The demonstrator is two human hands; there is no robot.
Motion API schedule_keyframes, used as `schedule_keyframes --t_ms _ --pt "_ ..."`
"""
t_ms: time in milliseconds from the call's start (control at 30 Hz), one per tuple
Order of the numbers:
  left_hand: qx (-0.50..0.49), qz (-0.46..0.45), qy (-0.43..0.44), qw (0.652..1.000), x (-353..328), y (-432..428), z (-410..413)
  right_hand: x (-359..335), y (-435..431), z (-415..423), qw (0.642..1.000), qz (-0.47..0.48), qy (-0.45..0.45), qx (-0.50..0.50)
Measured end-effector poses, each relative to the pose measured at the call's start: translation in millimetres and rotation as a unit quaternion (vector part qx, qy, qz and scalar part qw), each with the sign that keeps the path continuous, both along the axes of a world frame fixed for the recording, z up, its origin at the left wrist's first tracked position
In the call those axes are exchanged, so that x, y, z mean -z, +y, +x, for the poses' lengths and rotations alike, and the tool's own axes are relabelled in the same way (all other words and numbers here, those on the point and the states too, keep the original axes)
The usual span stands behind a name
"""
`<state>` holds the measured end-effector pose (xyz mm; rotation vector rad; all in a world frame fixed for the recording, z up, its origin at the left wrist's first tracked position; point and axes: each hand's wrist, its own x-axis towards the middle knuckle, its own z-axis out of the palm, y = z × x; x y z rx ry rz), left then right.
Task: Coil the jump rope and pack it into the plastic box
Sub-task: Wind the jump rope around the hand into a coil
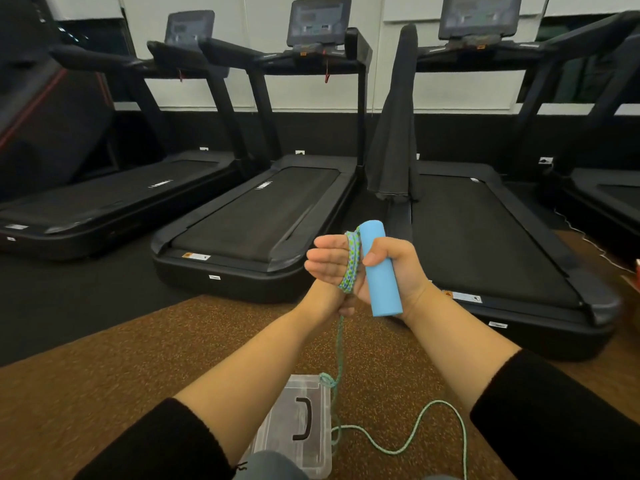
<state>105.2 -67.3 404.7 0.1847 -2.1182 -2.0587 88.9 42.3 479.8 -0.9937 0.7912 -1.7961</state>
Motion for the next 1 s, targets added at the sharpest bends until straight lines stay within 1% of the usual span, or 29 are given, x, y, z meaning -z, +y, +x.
schedule_keyframes --t_ms 67,167,367,467,567,633,700,733,833,900,933,1000 --pt "0.011 0.003 -0.013 1.0 -4 6 5 -3 0 -5 1.0 -0.007 -0.006 -0.003" --pt "0.053 0.007 -0.03 0.998 -17 16 17 -7 1 -10 1.0 -0.007 -0.003 0.0" --pt "0.089 -0.027 -0.091 0.991 -20 17 21 0 6 -19 0.999 0.0 -0.023 0.029" --pt "0.101 -0.078 -0.107 0.986 -24 13 25 4 7 -23 0.999 0.011 -0.023 0.042" --pt "0.072 -0.154 -0.128 0.977 -32 12 31 9 8 -25 0.997 0.035 -0.022 0.062" --pt "0.05 -0.253 -0.109 0.96 -38 13 36 12 9 -26 0.996 0.047 -0.026 0.071" --pt "0.047 -0.374 -0.088 0.922 -43 16 42 15 11 -27 0.995 0.06 -0.028 0.081" --pt "0.041 -0.411 -0.082 0.907 -44 16 44 17 12 -28 0.994 0.065 -0.03 0.085" --pt "0.008 -0.471 -0.077 0.879 -47 16 50 23 15 -28 0.993 0.075 -0.045 0.078" --pt "0.005 -0.516 -0.038 0.856 -50 20 53 29 16 -29 0.992 0.085 -0.046 0.075" --pt "0.003 -0.531 -0.019 0.847 -52 22 55 30 17 -29 0.992 0.092 -0.033 0.074" --pt "-0.021 -0.555 0.011 0.832 -57 25 60 35 20 -28 0.986 0.136 0.012 0.098"
